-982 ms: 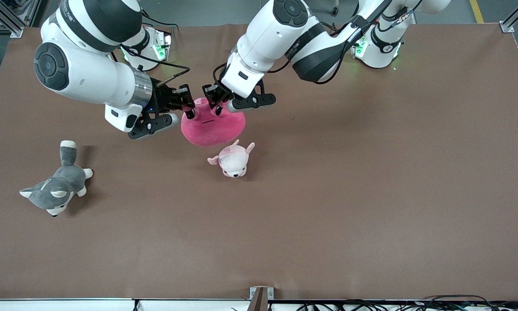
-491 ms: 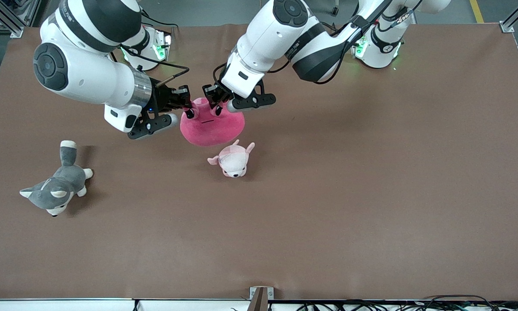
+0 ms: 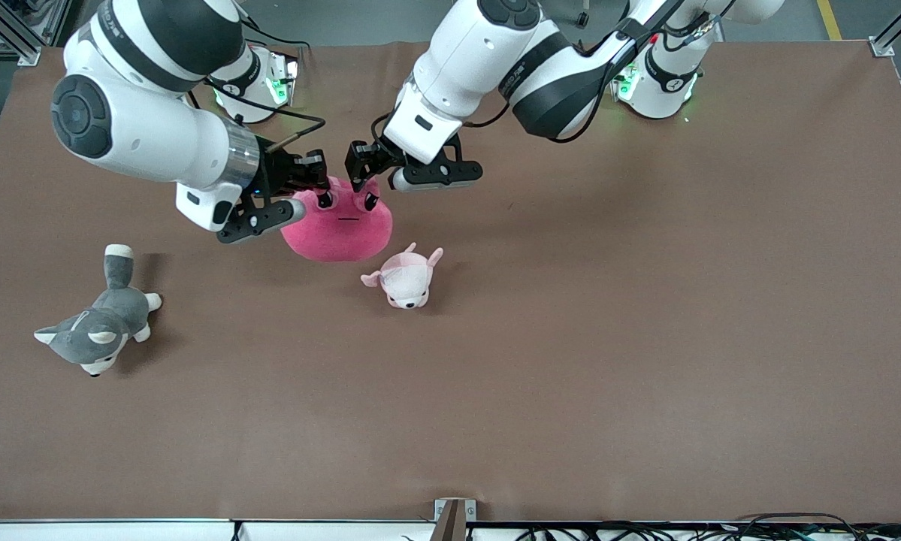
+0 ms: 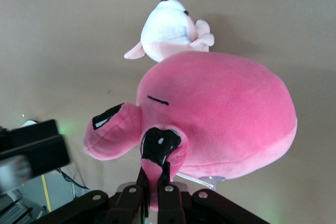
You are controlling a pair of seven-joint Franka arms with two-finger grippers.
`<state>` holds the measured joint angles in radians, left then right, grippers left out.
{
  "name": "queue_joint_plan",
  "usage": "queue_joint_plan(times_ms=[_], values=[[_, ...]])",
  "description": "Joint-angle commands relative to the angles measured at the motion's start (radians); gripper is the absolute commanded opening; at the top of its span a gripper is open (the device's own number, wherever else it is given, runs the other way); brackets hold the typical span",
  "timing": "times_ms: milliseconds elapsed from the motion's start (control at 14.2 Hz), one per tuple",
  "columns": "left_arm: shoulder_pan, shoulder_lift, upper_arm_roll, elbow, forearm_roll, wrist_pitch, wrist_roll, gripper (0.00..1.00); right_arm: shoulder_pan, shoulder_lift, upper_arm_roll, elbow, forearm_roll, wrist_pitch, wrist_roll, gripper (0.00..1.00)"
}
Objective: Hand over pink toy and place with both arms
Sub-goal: 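Open the left gripper and withdraw it while the right gripper carries the plush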
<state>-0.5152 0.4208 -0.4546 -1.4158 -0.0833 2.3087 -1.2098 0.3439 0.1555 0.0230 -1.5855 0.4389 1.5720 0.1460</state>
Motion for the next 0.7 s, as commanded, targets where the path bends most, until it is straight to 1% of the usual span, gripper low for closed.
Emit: queue_joint_plan(times_ms=[0,70,281,421,561,632], values=[[0.012,-0.054,0.005,-0.009,0.091,-0.029,0.024,1.00,-0.101,-0.008,0.002,0.019,-0.005,-0.018,-0.048,0.02],[0.020,-0.071,0.007,-0.008,0.109,-0.075,0.030,1.00,-0.146,-0.008,0.002,0.019,-0.006,-0.018,-0.080,0.01],[0.089,-0.143,0.007,-0.008,0.119,-0.225,0.100,1.00,-0.241,-0.005,0.002,0.022,-0.012,-0.015,-0.088,0.02],[0.156,-0.196,0.007,-0.009,0.117,-0.361,0.163,1.00,-0.308,0.036,0.002,0.022,-0.011,-0.015,-0.091,0.01],[0.251,-0.244,0.004,-0.009,0.117,-0.496,0.249,1.00,-0.377,0.099,0.003,0.021,-0.003,-0.018,-0.158,0.00],[0.294,-0.255,0.004,-0.011,0.116,-0.540,0.304,1.00,-0.385,0.108,0.003,0.019,-0.006,-0.020,-0.180,0.00]])
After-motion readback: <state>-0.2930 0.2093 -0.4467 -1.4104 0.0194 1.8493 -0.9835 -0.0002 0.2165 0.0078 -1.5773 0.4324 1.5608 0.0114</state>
